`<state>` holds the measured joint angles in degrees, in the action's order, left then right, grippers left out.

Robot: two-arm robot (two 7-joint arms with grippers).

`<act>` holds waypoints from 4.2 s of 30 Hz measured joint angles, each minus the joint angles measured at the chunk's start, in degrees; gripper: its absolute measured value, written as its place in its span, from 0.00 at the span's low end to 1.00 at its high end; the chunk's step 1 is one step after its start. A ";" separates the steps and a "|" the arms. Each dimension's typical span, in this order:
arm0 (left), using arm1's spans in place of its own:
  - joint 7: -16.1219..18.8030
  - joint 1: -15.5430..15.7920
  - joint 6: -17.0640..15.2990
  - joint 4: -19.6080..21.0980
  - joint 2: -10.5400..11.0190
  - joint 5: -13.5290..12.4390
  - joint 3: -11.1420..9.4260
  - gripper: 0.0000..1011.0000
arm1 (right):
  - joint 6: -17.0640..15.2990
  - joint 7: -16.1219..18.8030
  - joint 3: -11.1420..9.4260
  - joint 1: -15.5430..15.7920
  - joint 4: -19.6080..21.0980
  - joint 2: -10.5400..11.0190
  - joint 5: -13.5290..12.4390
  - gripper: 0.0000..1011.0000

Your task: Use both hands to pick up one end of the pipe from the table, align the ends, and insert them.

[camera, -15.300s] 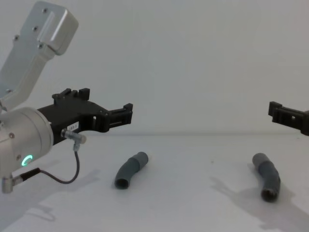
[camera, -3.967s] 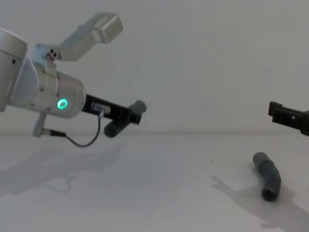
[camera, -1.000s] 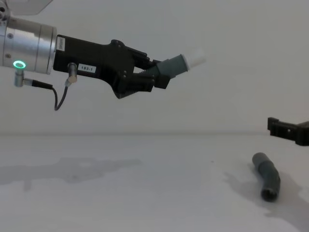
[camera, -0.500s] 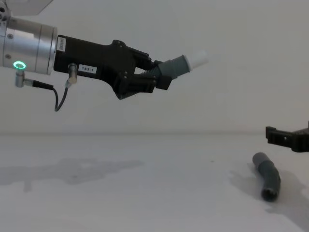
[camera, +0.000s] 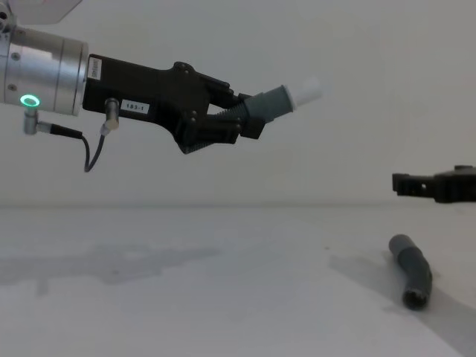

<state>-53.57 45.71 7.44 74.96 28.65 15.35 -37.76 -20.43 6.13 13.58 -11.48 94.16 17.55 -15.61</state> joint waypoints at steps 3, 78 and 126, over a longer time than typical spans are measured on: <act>-0.02 0.00 0.01 0.02 0.01 0.00 -0.01 0.33 | -2.95 1.36 0.17 -1.81 -0.27 0.32 -0.69 0.99; -0.03 0.00 0.05 0.03 0.01 -0.01 -0.01 0.33 | -23.84 9.24 3.60 -12.23 -12.10 1.57 0.92 0.99; -0.03 0.00 0.05 0.03 0.01 -0.01 0.00 0.33 | -24.09 13.89 7.31 -15.13 -12.86 2.20 4.57 0.99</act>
<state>-53.59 45.71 7.50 74.98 28.67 15.33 -37.77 -44.52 20.02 20.89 -26.61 81.30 19.75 -11.03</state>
